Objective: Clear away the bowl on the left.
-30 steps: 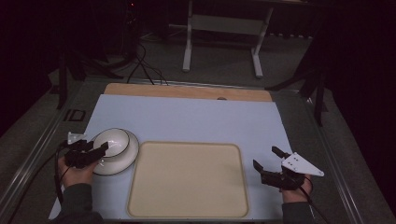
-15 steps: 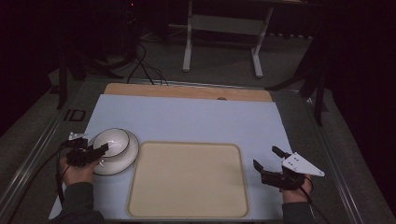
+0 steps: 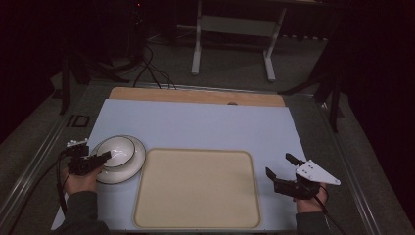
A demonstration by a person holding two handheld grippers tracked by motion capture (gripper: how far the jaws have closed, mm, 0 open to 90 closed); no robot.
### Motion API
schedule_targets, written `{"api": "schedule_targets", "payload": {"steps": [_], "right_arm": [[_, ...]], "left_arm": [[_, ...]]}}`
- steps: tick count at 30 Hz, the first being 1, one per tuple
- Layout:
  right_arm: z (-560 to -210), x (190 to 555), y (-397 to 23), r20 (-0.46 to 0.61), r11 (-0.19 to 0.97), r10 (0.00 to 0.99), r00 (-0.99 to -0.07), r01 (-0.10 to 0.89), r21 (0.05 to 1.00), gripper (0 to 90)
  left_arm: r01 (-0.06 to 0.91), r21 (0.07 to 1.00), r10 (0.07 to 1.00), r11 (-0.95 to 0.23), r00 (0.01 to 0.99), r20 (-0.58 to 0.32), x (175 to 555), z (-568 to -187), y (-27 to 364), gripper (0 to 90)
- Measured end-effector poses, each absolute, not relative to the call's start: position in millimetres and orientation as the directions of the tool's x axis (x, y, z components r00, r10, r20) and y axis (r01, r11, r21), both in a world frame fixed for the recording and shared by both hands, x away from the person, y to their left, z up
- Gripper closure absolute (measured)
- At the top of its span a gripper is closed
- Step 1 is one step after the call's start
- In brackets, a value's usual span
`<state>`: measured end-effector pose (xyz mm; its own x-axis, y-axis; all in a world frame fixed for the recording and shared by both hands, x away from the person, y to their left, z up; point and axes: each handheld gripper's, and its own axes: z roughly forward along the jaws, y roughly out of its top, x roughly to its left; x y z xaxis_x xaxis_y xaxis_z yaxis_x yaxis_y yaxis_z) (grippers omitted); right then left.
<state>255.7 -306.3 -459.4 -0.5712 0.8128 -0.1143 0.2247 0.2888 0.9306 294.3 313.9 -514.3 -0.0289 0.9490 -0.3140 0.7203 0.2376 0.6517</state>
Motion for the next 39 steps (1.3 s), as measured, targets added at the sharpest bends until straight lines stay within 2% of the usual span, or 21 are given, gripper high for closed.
{"api": "schedule_targets", "payload": {"steps": [14, 27, 39], "right_arm": [[-459.1, 255.6, -306.6, -0.112, 0.286, 0.814, -0.570, 0.226, 0.931, 14.4], [-458.5, 255.3, -307.7, -0.110, 0.280, 0.817, -0.566, 0.224, 0.934, 14.4], [-457.8, 254.7, -308.4, -0.109, 0.276, 0.820, -0.562, 0.221, 0.935, 14.4]], "left_arm": [[0.732, 0.617, 0.923, 0.288, -0.039, -0.383, 294.2, -514.0, 316.8, 78.8], [0.728, 0.596, 0.885, 0.339, -0.033, -0.464, 289.3, -514.8, 323.2, 79.2], [0.717, 0.597, 0.875, 0.359, -0.036, -0.483, 287.4, -514.1, 323.9, 79.2]]}}
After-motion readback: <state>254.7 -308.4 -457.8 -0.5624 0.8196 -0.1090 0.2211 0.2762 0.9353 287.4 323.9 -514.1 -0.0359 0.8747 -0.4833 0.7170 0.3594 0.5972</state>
